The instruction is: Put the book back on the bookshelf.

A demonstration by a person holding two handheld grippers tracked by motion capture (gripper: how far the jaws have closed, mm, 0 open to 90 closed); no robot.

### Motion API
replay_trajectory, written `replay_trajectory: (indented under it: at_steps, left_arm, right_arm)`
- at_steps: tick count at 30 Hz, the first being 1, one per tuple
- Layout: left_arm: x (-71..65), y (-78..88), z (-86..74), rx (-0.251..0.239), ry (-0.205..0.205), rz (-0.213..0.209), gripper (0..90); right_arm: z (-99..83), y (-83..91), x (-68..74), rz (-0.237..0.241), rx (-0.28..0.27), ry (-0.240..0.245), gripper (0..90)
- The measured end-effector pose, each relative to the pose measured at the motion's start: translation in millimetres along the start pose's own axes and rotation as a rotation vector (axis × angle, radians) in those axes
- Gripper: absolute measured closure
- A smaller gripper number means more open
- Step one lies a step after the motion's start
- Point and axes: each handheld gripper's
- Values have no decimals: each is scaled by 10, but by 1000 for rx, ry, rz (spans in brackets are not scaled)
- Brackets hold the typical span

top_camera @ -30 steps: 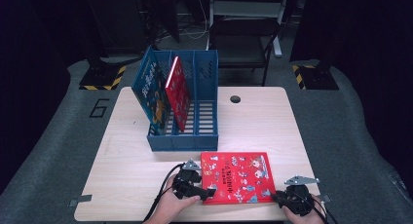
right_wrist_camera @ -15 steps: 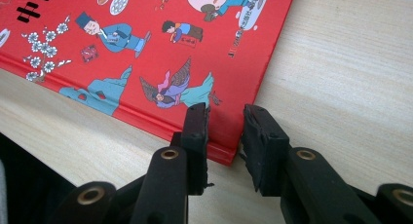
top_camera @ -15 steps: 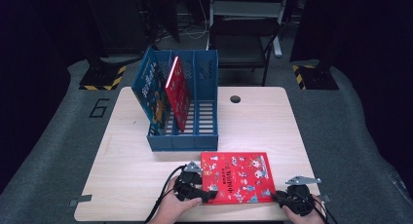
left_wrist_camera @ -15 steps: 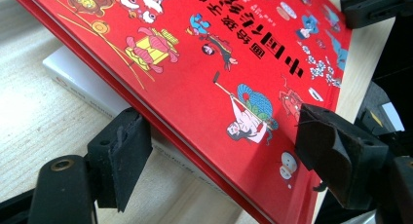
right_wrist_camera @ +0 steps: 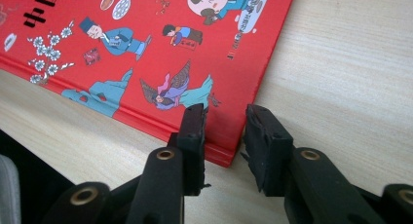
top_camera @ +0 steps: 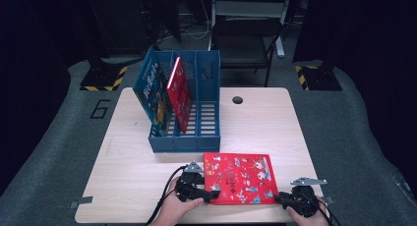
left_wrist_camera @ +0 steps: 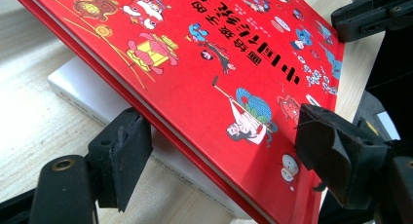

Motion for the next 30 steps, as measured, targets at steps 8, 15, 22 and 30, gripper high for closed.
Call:
replay_trajectory:
  at_steps: [8, 15, 22, 30]
  left_arm:
    - [5, -27, -12, 12, 3, 27, 227]
    - [14, -31, -30, 19, 5, 43, 252]
    - [19, -30, -29, 18, 12, 42, 252]
    - [42, -19, -22, 22, 23, 46, 252]
  right_arm:
    - [3, -16, -28, 16, -11, -5, 559]
    - [19, -39, -20, 67, 1, -43, 424]
    - [53, -85, 42, 60, 27, 68, 267]
    - [45, -103, 143, 33, 58, 173, 218]
Point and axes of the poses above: each handheld gripper's, and its own axes: y roughly backward along the jaws, z roughly out of its top, x roughly to its left, and after that the axes turned 2 degrees about -y, right-handed
